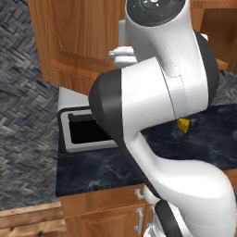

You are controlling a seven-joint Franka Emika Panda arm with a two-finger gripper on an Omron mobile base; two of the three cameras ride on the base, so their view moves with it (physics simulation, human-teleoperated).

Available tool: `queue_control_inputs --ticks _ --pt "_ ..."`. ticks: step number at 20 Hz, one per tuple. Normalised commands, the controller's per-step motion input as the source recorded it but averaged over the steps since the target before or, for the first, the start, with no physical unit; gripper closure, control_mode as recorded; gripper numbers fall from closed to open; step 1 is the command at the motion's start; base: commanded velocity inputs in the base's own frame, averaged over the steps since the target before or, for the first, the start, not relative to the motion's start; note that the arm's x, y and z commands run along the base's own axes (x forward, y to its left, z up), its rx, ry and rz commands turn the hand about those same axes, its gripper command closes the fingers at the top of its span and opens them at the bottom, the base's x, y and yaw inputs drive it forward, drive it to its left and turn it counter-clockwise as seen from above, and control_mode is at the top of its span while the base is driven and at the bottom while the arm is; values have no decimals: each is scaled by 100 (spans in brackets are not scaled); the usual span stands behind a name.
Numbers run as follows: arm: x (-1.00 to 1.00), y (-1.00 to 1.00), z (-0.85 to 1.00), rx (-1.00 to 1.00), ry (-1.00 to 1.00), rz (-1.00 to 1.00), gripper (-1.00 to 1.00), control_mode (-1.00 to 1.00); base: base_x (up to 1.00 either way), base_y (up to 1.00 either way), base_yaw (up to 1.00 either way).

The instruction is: Pick the sponge and sponge from the cabinet and place them on the counter.

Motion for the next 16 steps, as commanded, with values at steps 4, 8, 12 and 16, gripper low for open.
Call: queue_control_inputs --ticks 4,8,12,16 --pt "-19 -66 0 28 0 0 -100 -100 0 0 0" --pt "-3 -61 0 42 5 0 -100 -100 0 0 0" --pt "0 -56 0 38 2 0 -100 -100 0 0 0" --pt "0 -37 -4 33 2 3 -100 -100 0 0 0"
